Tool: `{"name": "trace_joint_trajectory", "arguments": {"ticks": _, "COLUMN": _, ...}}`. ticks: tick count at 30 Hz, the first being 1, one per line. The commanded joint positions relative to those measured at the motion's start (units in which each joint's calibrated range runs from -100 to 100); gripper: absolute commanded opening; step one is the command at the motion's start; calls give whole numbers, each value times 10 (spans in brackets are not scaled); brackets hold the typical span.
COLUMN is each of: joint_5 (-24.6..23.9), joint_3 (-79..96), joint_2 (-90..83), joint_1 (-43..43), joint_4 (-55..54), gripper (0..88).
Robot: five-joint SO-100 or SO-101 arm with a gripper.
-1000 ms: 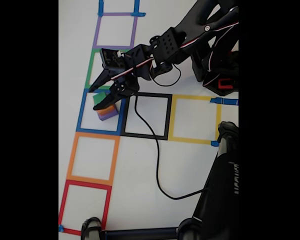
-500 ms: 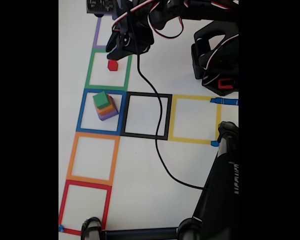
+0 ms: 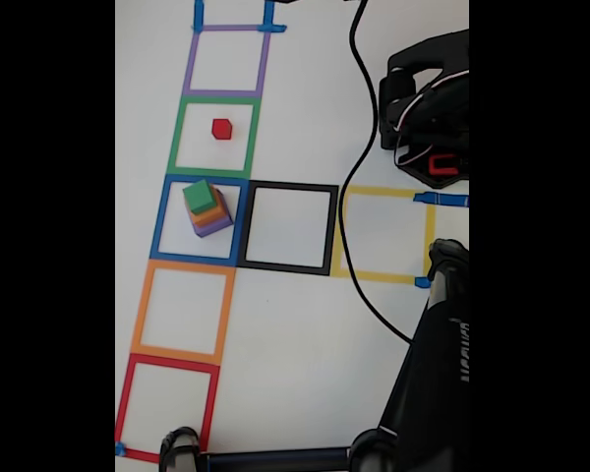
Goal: Tower of hanoi
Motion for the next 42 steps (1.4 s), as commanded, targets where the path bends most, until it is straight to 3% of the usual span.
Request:
{"name": "trace_joint_trajectory", "arguments": {"ticks": 1, "joint_5": 60, "joint_3": 153, "joint_2": -61, "joint_1": 35, "joint_4": -64, "gripper": 41}}
{"name": "trace_joint_trajectory", "arguments": {"ticks": 5, "joint_5": 65, "joint_3": 376, "joint_2": -162, "joint_1": 71, "joint_4": -193, "gripper": 103}}
{"name": "trace_joint_trajectory", "arguments": {"ticks": 12, "joint_5": 65, "joint_3": 616, "joint_2": -209, "joint_1": 95, "joint_4": -390, "gripper": 219}}
{"name": "trace_joint_trajectory", "arguments": {"ticks": 22, "joint_5": 65, "joint_3": 939, "joint_2": -146, "joint_1": 99, "joint_4": -836, "gripper": 250}}
{"name": "trace_joint_trajectory", "arguments": {"ticks": 32, "joint_5": 65, "joint_3": 1067, "joint_2": 26, "joint_1": 97, "joint_4": -1162, "gripper": 284}}
{"name": "trace_joint_trajectory", "arguments": {"ticks": 42, "joint_5": 65, "joint_3": 1092, "joint_2": 226, "joint_1": 93, "joint_4": -1379, "gripper": 301}}
